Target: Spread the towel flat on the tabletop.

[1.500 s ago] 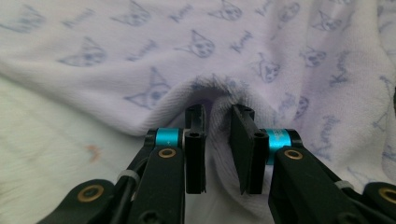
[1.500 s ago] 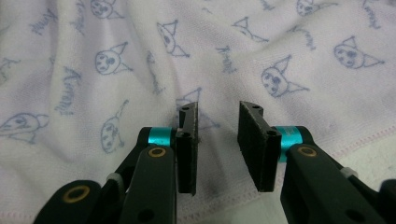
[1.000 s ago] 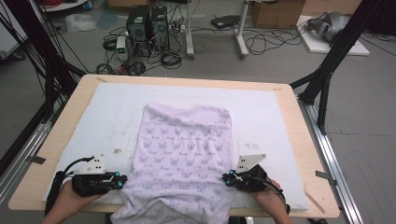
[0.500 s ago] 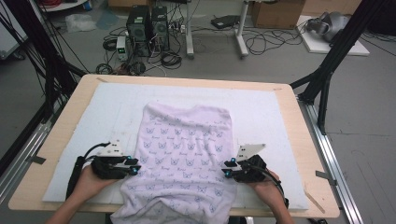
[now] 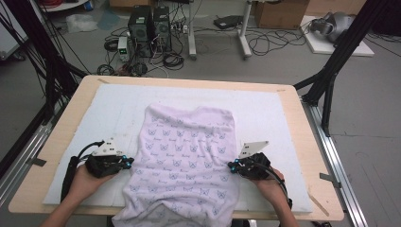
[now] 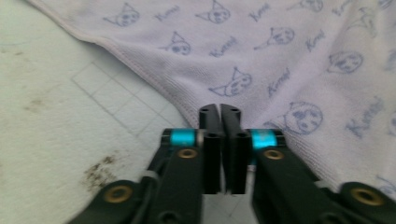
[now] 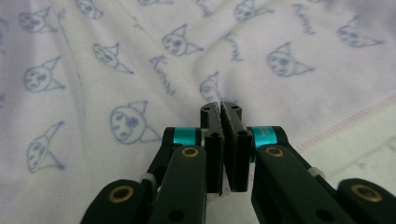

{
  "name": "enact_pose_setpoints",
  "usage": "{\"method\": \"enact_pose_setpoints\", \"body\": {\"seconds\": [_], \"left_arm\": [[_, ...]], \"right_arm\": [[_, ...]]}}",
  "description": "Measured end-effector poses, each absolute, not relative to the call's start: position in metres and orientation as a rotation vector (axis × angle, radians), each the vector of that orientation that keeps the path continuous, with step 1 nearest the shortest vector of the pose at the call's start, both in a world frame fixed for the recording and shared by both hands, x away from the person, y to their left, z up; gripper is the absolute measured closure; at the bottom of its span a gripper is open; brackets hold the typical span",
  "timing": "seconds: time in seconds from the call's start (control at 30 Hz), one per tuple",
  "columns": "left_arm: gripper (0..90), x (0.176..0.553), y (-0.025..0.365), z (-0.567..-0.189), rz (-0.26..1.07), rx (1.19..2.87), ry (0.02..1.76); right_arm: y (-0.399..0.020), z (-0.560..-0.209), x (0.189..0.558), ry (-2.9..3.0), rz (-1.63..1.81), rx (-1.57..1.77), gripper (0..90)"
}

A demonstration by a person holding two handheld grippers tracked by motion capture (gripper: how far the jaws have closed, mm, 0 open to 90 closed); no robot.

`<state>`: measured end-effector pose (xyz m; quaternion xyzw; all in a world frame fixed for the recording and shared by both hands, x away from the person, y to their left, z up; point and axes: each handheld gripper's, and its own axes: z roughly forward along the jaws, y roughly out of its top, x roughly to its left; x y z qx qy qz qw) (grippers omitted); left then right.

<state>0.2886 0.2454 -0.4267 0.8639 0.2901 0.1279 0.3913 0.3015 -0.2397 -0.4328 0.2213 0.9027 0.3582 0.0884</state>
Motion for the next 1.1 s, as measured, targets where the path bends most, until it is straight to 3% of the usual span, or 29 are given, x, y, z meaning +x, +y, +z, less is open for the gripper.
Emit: {"method": "enact_pose_setpoints", "body": {"seconds": [0.07,0.3,0.47,0.57,0.63,0.7,0.73,0.93,1.0,1.07,1.1], "left_arm": [[78.0,0.286,0.248,-0.423,0.3,2.177,0.725],[76.8,0.266,0.236,-0.427,0.22,2.196,0.6],[67.9,0.259,0.223,-0.442,0.177,2.248,0.564],[72.3,0.257,0.223,-0.442,0.197,2.243,0.559],[85.3,0.257,0.224,-0.441,0.183,2.25,0.543],[87.1,0.256,0.226,-0.44,0.184,2.261,0.535],[87.4,0.255,0.227,-0.439,0.184,2.261,0.536],[87.4,0.232,0.246,-0.426,0.195,2.227,0.526],[82.9,0.226,0.249,-0.419,0.219,2.202,0.526],[69.0,0.225,0.248,-0.415,0.22,2.183,0.522],[67.1,0.226,0.245,-0.414,0.216,2.178,0.521]], "right_arm": [[-0.242,-0.43,0.301,2.669,1.093,0.673,87.1],[-0.244,-0.421,0.275,2.655,1.194,0.583,76.4],[-0.242,-0.429,0.254,2.723,1.168,0.542,67.1],[-0.238,-0.439,0.25,2.761,1.11,0.545,65.1],[-0.238,-0.441,0.251,2.755,1.144,0.564,68.2],[-0.239,-0.441,0.253,2.764,1.145,0.551,82.4],[-0.238,-0.44,0.253,2.781,1.141,0.536,85.2],[-0.239,-0.433,0.238,2.799,1.143,0.455,86.7],[-0.242,-0.425,0.231,2.76,1.188,0.442,81.9],[-0.243,-0.416,0.23,2.716,1.248,0.461,75.2],[-0.242,-0.414,0.231,2.713,1.272,0.459,71.6]]}}
